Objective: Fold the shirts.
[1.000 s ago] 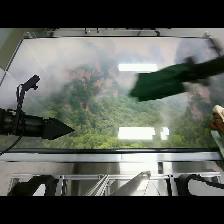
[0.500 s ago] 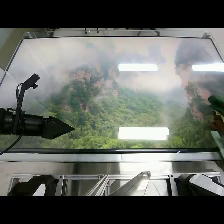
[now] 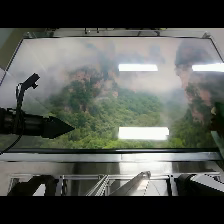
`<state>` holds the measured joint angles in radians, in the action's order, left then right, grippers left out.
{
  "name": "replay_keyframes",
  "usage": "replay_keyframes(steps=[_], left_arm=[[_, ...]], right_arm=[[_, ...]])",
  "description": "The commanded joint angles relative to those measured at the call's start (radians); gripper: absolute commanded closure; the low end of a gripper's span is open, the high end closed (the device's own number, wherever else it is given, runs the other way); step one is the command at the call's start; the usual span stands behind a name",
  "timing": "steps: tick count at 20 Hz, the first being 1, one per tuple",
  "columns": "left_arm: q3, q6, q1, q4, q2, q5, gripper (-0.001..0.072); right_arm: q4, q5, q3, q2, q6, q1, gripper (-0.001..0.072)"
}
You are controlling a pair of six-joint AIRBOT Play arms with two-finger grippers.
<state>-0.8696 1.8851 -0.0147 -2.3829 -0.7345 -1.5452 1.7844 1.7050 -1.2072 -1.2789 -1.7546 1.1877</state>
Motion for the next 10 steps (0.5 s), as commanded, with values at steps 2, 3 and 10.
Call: replay_keyframes(steps=[2, 3, 10], left_arm=[[0.0, -0.001, 0.0, -0.003, 0.0, 0.001, 0.0684], [-0.001, -0.001, 0.0, -0.003, 0.0, 0.002, 0.0684], [-0.111, -0.001, 0.006, 0.063, -0.011, 0.108, 0.0684]], right_arm=[[-0.255, 0.009, 0.008, -0.001, 0.005, 0.005, 0.0193], [-0.386, 0.006, -0.005, 0.003, 0.009, -0.003, 0.0242], [-0.927, -0.286, -0.045, 0.114, 0.174, -0.415, 0.0691]])
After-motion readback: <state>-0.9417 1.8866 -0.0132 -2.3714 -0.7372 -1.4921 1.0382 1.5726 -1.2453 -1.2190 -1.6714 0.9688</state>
